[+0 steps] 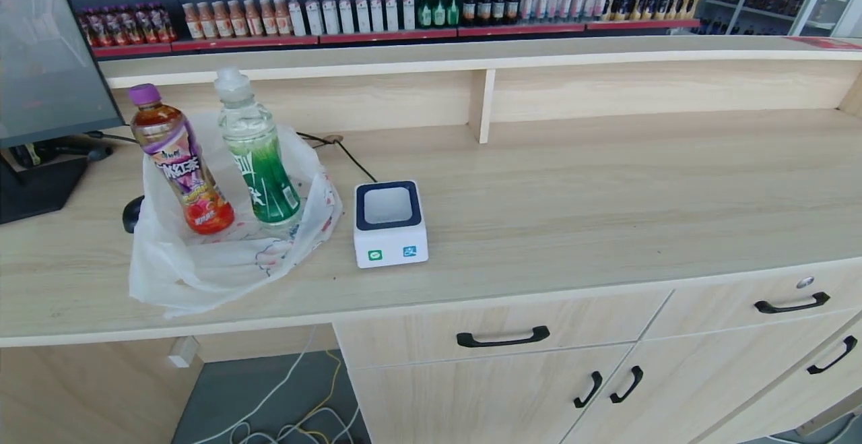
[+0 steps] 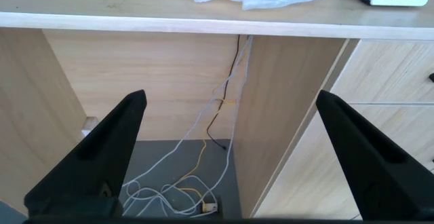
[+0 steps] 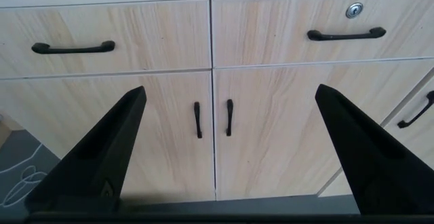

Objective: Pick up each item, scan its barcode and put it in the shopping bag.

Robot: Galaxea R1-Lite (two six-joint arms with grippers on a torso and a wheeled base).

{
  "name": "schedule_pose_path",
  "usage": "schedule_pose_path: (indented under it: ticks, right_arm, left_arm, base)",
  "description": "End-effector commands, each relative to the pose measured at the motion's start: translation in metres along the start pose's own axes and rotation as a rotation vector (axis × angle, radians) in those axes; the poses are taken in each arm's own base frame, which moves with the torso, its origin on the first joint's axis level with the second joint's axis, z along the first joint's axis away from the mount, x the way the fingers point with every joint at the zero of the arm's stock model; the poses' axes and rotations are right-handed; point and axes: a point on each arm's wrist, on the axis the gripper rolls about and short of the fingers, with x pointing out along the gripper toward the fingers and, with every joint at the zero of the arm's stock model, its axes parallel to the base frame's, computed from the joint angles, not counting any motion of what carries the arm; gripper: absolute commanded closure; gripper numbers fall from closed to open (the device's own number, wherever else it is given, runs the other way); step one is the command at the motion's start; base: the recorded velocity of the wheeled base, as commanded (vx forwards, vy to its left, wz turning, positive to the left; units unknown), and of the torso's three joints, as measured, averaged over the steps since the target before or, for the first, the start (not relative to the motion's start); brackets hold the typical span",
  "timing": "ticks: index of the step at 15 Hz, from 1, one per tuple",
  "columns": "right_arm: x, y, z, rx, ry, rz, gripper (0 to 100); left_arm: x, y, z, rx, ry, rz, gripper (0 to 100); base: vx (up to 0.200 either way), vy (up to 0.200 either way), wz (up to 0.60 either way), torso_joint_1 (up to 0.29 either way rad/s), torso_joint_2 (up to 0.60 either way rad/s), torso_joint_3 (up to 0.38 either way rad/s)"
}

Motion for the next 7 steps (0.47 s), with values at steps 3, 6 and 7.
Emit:
schedule_pose_path:
  ticks: [3, 6, 7]
  right_arm:
    - [0.0000, 0.0000, 0.0000, -0.001, 0.000, 0.001, 0]
    - [0.0000, 0.0000, 0.0000, -0.002, 0.000, 0.001, 0]
    - [0.0000, 0.0000, 0.0000, -0.002, 0.000, 0.001, 0]
  left_arm:
    - [0.0000, 0.0000, 0.0001, -0.001, -0.001, 0.001, 0]
    - [0.0000, 0.0000, 0.0001, -0.001, -0.001, 0.001, 0]
    - [0.0000, 0.0000, 0.0001, -0.001, -0.001, 0.001, 0]
  base:
    - [0.000, 0.000, 0.00, 0.000, 0.00, 0.000]
    - [0.000, 0.000, 0.00, 0.000, 0.00, 0.000]
    - [0.000, 0.000, 0.00, 0.000, 0.00, 0.000]
